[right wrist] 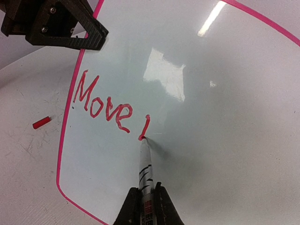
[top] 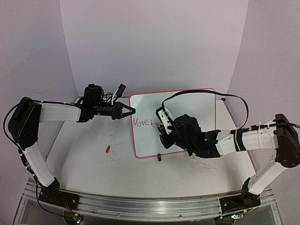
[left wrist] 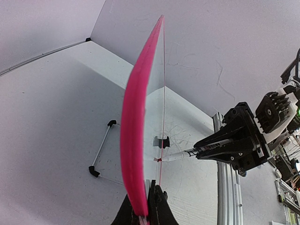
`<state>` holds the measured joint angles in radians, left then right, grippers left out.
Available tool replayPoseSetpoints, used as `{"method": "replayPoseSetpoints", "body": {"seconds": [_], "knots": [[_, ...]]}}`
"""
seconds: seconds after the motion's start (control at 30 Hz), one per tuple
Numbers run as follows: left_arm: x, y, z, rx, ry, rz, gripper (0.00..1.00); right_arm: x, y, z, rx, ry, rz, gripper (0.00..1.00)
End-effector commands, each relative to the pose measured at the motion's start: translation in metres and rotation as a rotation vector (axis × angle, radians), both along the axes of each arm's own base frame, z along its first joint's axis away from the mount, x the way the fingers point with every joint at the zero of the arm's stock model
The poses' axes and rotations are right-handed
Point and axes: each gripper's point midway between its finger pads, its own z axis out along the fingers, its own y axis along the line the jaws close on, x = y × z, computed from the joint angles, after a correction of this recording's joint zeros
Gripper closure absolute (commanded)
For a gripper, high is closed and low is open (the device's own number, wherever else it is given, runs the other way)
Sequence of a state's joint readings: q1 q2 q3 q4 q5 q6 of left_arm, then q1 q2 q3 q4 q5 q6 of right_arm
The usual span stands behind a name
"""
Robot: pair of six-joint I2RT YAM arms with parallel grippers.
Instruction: Write a sentence on the whiteboard
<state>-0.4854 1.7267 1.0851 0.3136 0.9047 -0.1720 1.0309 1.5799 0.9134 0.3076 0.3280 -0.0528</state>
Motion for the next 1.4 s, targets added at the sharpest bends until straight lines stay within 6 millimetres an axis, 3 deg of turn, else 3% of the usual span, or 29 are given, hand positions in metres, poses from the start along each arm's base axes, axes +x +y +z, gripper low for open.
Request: {"method": "replayPoseSetpoints", "body": {"seconds": [0.0,1.03,1.37], "knots": [[0.003,0.002,0.01,0.02,-0.128,0.024,1.0,0.016,-0.009,0.028,0.057,-0.061,-0.087,1.0],[0.002,0.003,0.009,0.023,-0.128,0.023,1.0,0.026,-0.015,0.038,0.081,-0.092,-0.141,1.0],[0.002,0.003,0.01,0.022,-0.131,0.023,1.0,0.021,-0.016,0.027,0.059,-0.06,-0.124,1.0]]}}
